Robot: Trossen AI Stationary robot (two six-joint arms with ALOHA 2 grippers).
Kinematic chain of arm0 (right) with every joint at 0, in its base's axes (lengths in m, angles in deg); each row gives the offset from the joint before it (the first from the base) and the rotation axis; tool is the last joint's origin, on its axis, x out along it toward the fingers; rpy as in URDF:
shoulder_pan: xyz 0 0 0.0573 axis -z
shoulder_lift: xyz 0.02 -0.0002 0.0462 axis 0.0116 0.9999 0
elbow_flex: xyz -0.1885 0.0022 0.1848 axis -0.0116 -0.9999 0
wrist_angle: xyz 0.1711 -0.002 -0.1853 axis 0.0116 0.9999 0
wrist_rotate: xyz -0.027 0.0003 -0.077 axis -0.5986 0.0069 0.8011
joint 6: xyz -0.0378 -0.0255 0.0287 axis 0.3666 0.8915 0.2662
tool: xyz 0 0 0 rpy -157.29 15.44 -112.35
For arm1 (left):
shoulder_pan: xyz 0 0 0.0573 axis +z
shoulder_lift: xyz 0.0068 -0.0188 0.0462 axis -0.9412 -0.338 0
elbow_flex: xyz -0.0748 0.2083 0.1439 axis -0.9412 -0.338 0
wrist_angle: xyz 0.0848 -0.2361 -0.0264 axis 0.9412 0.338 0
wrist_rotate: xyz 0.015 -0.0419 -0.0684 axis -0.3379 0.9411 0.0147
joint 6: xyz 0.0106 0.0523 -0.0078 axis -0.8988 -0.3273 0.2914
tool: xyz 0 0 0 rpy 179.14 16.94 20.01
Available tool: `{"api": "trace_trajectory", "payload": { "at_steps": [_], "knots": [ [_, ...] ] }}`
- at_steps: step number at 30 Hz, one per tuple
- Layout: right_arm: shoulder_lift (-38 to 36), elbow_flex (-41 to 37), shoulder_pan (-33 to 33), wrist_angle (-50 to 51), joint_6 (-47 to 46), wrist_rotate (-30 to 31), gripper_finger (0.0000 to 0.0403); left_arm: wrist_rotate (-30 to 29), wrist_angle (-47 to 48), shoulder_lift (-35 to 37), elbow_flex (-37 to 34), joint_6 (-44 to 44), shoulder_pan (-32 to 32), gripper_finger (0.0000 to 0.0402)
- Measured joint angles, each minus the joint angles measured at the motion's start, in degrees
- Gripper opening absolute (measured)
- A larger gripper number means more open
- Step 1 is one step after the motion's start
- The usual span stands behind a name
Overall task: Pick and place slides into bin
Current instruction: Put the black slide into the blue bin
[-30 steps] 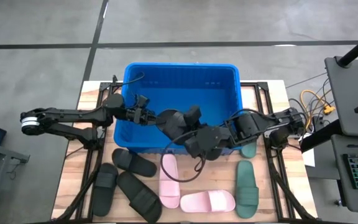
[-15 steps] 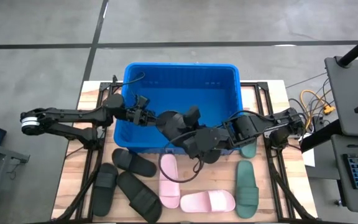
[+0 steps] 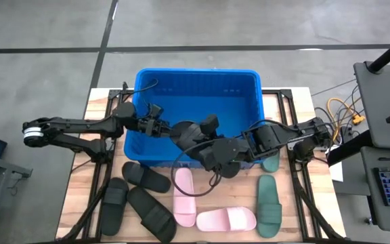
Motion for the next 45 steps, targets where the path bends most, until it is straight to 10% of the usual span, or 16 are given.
{"api": "trace_trajectory", "payload": {
  "at_steps": [24, 45],
  "knots": [
    [0.00, -0.02, 0.04, 0.94, -5.52, 0.41, 0.0009, -5.91, -5.26, 0.11, 0.19, -3.45, -0.03, 0.0190],
    [0.00, -0.02, -0.28, 5.69, -14.28, 2.82, 0.0009, -7.91, -8.13, 1.33, 0.13, -6.67, 5.37, 0.0199]
  ]
}}
